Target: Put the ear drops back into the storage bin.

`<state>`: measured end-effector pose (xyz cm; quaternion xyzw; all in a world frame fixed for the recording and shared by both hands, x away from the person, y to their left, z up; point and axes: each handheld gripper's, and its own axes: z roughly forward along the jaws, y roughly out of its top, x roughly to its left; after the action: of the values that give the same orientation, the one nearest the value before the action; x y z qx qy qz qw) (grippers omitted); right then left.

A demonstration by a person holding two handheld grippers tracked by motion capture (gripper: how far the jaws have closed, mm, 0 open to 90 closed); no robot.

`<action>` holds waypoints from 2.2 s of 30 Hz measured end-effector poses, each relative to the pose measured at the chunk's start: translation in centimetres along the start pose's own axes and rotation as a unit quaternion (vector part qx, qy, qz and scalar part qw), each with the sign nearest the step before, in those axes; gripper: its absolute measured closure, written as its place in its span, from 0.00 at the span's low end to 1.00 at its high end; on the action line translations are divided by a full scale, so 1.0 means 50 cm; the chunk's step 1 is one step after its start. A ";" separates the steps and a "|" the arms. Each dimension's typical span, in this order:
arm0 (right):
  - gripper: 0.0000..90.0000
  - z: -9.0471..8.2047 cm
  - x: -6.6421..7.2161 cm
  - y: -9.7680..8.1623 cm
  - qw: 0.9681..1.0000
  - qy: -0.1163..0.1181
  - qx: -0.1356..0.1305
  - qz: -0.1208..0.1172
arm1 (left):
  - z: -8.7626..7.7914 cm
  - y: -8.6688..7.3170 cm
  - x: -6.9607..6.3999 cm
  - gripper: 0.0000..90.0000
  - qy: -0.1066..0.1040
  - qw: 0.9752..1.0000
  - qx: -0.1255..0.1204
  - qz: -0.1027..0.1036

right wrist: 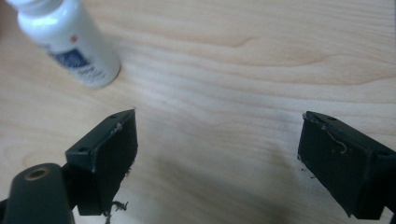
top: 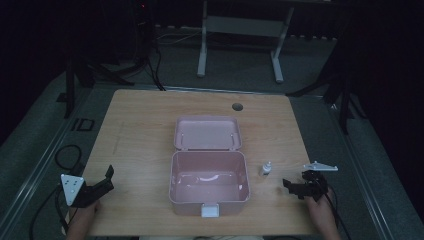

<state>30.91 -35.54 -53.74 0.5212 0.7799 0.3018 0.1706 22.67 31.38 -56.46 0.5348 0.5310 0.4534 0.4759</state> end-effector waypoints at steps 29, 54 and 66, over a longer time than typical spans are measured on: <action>0.12 -0.031 0.032 0.072 0.950 0.051 0.274 -0.139 | 0.000 0.000 -0.001 0.03 0.000 1.000 -0.001 0.002; 0.14 0.002 0.056 0.110 0.901 0.060 0.382 -0.197 | 0.000 0.000 -0.001 0.03 0.000 1.000 -0.001 0.003; 0.15 0.015 0.060 0.135 0.897 0.067 0.387 -0.202 | 0.000 0.000 -0.002 0.03 -0.001 1.000 -0.001 0.003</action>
<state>34.95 -30.70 -49.77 0.3563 0.9330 -0.0308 -0.0397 22.66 31.30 -56.46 0.5365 0.5285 0.4550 0.4751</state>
